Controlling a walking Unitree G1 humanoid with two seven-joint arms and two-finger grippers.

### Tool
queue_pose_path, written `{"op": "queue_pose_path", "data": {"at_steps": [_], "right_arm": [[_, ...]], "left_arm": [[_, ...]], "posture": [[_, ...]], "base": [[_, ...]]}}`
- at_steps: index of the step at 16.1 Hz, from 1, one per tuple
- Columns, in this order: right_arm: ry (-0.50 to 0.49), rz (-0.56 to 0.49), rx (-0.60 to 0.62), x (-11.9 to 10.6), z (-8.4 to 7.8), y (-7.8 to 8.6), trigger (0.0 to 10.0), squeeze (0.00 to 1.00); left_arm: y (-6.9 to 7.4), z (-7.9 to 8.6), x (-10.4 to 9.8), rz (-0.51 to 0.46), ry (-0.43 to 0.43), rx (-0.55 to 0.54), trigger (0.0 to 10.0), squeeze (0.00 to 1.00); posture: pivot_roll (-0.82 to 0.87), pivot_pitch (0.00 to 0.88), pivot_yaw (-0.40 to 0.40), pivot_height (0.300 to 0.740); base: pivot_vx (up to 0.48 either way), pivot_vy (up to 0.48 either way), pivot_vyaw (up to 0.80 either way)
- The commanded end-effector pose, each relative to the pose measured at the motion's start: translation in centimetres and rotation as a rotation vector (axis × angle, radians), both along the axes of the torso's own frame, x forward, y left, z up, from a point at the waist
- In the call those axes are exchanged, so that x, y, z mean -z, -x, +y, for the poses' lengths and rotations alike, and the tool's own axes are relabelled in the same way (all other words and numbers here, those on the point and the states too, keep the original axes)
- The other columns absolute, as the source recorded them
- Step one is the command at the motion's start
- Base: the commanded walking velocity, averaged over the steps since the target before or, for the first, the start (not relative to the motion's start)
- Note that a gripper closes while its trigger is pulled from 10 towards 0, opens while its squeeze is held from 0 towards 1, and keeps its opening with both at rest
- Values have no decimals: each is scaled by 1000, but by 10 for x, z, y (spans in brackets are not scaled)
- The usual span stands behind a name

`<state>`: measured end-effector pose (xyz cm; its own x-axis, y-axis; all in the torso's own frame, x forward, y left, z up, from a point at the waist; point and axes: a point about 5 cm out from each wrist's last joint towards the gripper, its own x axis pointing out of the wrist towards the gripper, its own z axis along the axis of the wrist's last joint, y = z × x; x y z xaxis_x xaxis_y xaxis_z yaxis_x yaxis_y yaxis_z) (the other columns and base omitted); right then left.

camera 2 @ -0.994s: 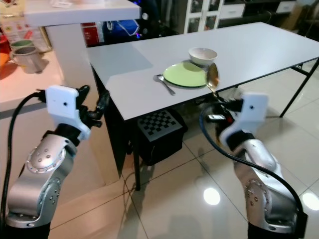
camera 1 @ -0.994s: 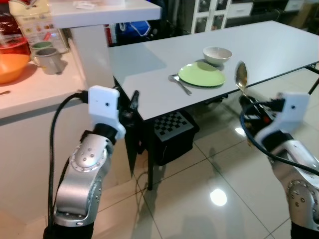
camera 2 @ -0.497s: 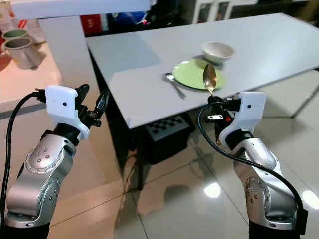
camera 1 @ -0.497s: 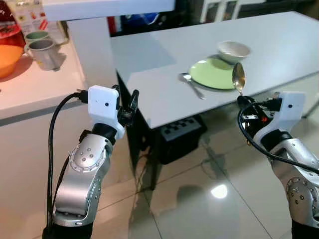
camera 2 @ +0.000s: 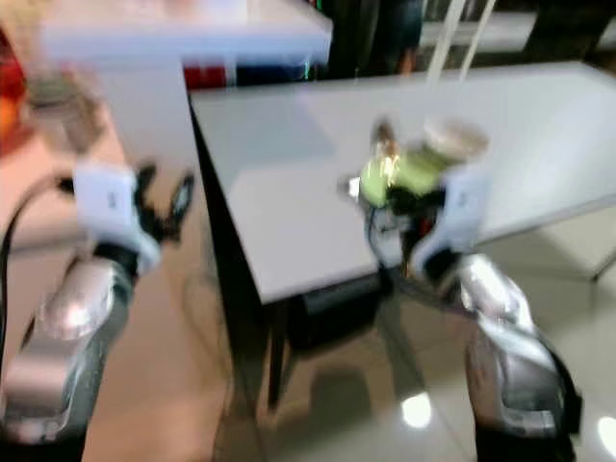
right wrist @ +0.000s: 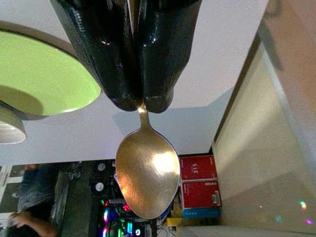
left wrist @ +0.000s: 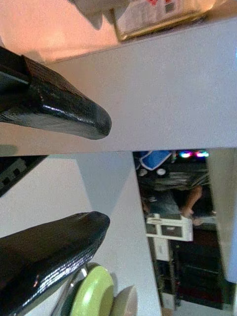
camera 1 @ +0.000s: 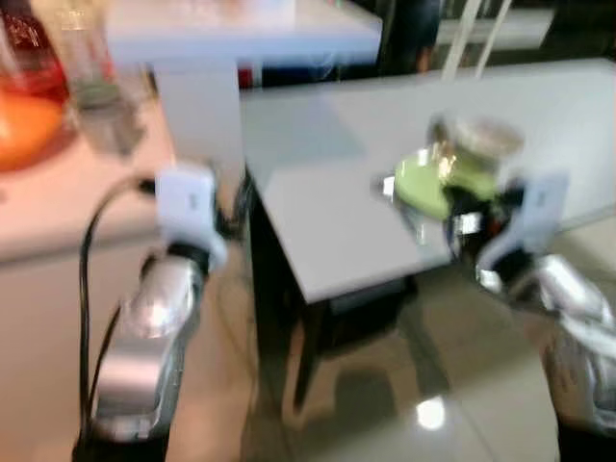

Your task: Setting the table

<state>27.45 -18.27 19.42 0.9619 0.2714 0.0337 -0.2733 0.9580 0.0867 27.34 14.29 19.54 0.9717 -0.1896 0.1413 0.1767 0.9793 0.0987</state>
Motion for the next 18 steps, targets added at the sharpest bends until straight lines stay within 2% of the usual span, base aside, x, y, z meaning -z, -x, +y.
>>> {"op": "queue_pose_path", "data": {"at_steps": [1, 2, 3, 5, 6, 7, 10, 13, 17, 18], "right_arm": [[23, 5, 46, 0, -12, 1, 10000, 0], [25, 7, 50, 1, -13, 2, 10000, 0], [26, 7, 51, 1, -14, 2, 10000, 0], [28, 23, 77, 5, -20, 6, 10000, 0], [31, 28, 84, 7, -21, 7, 10000, 0], [33, 30, 86, 7, -22, 8, 10000, 0], [74, 63, 87, 13, -26, 8, 10000, 0], [171, 115, 74, 21, -25, 2, 10000, 0], [214, 115, 44, 27, -21, -15, 10000, 0], [236, 131, 54, 36, -19, -32, 10000, 0]], "left_arm": [[1, -10, -4, -16, 9, 47, 10000, 0], [5, -17, -2, -6, 17, 117, 10000, 0], [7, -19, -2, -4, 19, 137, 10000, 0], [37, -47, 6, 44, -21, 521, 10000, 0], [45, -52, 9, 61, -52, 589, 10000, 0], [47, -53, 11, 70, -61, 603, 10000, 0], [37, -55, 16, 73, -76, 503, 10000, 0], [34, -48, 18, 78, -85, 463, 10000, 0], [29, -45, 15, 71, -92, 424, 10000, 0], [28, -45, 14, 67, -91, 410, 10000, 0]], "posture": [[18, 0, -35, 740], [17, 0, -35, 740], [17, 0, -35, 740], [18, 0, -36, 740], [18, 0, -36, 740], [18, 0, -36, 740], [17, 0, -31, 740], [15, 0, -26, 740], [21, 0, -19, 740], [23, 5, -12, 740]], "base": [[390, 0, 0], [390, 0, 0], [390, 0, 0], [343, 0, 0], [289, 0, 0], [289, 0, 0], [0, 0, 0], [0, 0, 0], [0, 0, 0], [0, 0, 0]]}}
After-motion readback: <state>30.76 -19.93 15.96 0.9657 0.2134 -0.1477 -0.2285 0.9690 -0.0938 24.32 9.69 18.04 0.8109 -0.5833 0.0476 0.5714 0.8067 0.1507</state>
